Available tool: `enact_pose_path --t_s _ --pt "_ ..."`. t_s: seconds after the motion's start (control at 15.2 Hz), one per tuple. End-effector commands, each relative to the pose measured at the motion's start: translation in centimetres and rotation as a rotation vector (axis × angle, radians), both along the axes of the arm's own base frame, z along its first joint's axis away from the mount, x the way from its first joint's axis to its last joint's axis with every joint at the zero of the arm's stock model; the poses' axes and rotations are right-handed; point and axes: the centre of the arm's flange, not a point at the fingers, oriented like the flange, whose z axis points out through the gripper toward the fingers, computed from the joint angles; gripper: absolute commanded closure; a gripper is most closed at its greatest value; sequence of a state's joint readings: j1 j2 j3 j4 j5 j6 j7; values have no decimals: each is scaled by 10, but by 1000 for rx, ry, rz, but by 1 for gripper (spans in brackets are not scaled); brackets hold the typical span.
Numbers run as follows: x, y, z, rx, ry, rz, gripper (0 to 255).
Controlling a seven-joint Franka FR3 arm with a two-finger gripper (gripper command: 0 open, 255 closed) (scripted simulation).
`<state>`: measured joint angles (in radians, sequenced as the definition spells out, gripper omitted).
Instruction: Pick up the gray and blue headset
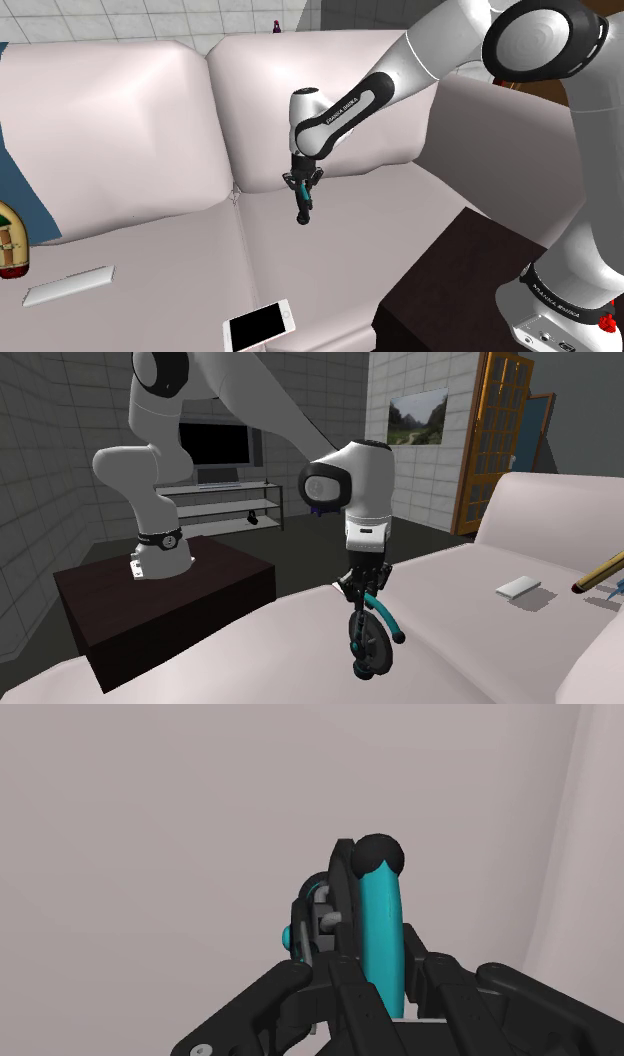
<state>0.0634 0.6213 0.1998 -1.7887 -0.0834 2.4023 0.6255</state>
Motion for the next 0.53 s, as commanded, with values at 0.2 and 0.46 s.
enact_pose_path --t_s 0.2,0.46 --pt "0 0 0 0 0 0 255" --pt "-1 0 5 0 0 0 255"
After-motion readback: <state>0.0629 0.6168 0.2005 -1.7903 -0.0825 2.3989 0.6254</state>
